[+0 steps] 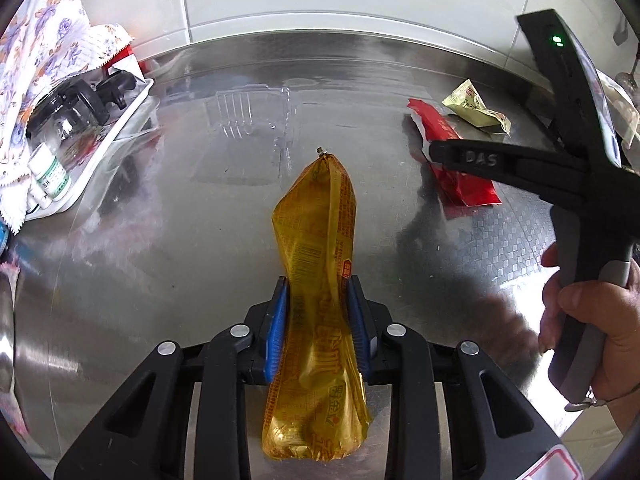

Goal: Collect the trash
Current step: 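Grasp the red packet with the right tool while the left tool grasps the yellow bag, then carry the red packet and yellow bag down over the yellow bin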

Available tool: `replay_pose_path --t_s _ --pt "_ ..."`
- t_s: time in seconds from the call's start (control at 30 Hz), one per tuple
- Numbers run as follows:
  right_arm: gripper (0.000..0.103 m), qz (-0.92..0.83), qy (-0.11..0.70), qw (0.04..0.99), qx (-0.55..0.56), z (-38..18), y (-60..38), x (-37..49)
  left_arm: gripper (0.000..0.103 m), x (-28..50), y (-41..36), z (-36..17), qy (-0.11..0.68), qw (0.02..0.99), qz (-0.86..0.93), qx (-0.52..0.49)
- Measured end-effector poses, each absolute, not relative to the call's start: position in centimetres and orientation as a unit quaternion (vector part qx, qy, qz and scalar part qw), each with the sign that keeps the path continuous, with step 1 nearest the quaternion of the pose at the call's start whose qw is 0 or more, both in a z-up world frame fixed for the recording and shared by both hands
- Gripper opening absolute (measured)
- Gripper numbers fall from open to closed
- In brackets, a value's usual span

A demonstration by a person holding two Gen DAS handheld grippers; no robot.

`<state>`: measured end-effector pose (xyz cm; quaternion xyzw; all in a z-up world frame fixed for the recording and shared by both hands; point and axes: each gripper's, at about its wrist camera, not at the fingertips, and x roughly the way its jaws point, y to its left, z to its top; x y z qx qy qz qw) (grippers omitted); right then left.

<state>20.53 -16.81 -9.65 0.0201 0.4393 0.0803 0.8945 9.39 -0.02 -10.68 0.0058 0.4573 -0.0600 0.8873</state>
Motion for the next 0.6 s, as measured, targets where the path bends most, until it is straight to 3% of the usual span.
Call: replay_pose_path --t_s 0.2,0.6 --pt "0.039 0.084 0.438 0.894 0.045 -8.8 -17.9 18.7 0.014 9.6 0.8 -10.5 0.461 0.884 -0.073 -0.010" --pt "0.039 0.071 0.414 0.905 0.061 -5.8 -18.5 12.7 0.007 7.9 1.2 -9.1 0.446 0.888 -0.112 -0.012"
